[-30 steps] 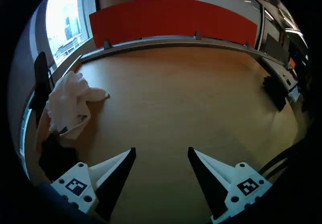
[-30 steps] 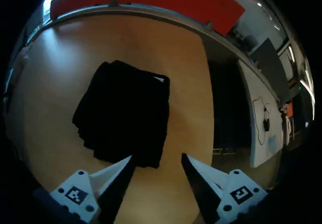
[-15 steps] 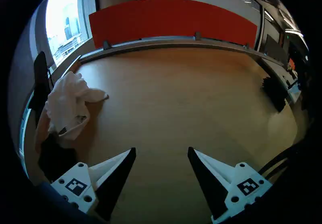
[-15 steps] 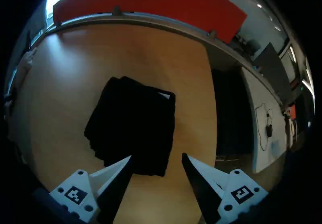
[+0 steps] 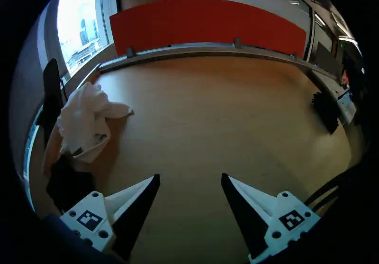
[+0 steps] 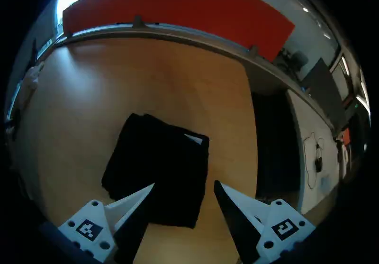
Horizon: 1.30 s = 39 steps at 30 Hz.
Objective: Fold towel
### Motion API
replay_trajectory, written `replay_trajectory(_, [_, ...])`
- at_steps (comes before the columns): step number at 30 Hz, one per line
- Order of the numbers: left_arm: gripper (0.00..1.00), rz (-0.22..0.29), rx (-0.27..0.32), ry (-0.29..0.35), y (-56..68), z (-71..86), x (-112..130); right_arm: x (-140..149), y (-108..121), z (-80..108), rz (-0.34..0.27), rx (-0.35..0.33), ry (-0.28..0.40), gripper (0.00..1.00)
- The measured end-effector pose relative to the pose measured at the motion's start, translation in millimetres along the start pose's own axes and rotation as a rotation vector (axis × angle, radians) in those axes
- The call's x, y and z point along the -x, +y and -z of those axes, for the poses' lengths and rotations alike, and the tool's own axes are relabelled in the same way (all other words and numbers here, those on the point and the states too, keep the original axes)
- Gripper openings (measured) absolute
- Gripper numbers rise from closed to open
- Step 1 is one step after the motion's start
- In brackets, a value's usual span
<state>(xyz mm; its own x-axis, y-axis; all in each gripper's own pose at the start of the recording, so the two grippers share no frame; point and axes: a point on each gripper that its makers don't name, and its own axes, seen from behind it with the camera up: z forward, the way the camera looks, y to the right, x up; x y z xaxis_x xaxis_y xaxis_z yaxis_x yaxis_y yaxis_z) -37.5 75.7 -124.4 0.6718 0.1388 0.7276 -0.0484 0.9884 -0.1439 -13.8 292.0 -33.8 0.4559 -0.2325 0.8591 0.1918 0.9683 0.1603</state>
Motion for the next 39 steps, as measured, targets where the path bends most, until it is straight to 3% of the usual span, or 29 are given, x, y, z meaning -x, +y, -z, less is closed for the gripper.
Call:
replay_trajectory(14, [0.96, 0.016, -0.029, -0.012, -1.3, 0.6, 2, -22, 4, -26.3, 0.007, -0.018, 0.011, 0.85])
replay_trajectory(19, [0.96, 0.015, -0.035, -0.018, 0.6, -0.1, 3, -19, 5, -35.0, 0.003, -0.028, 0.0, 0.8])
replay_trajectory(26, [0.96, 0.016, -0.038, -0.025, 1.9, -1.1, 4, -16, 5, -43.2, -0.008, -0.041, -0.007, 0.63])
replay_trajectory(39, [0.96, 0.009, -0.04, -0.034, 2.6, -3.0, 5, -16, 4, -52.1, -0.025, -0.057, -0.014, 0.57])
